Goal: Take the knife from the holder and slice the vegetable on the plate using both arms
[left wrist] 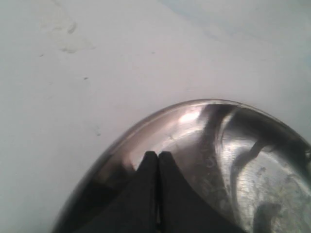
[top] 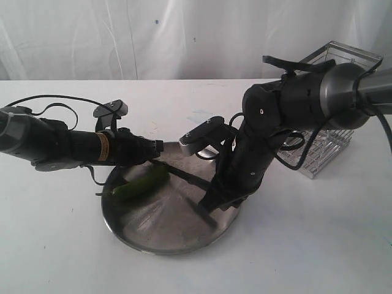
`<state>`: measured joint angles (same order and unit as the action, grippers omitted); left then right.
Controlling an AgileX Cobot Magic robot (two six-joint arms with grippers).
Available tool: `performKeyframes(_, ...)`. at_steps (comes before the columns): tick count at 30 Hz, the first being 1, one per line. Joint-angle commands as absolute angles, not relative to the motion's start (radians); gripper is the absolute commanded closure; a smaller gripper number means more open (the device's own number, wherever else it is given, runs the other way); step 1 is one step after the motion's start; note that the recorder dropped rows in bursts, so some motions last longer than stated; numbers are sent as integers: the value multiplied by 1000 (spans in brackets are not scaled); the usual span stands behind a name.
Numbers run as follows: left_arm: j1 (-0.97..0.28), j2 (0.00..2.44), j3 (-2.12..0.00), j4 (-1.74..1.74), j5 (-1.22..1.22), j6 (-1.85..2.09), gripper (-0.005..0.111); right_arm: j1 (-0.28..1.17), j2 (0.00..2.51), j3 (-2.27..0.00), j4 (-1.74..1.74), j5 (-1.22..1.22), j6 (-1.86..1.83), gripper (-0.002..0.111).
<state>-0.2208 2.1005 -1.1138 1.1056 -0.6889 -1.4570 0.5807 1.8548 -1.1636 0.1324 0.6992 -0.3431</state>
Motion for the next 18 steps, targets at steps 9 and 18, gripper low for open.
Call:
performKeyframes(9, -223, 2105, -1106, 1175, -626, -1537, 107, 581, 1878, -1162, 140, 702, -328, 108)
performKeyframes(18, -223, 2105, -1108, 1175, -697, -1550, 107, 581, 1887, -1162, 140, 705, -309, 108)
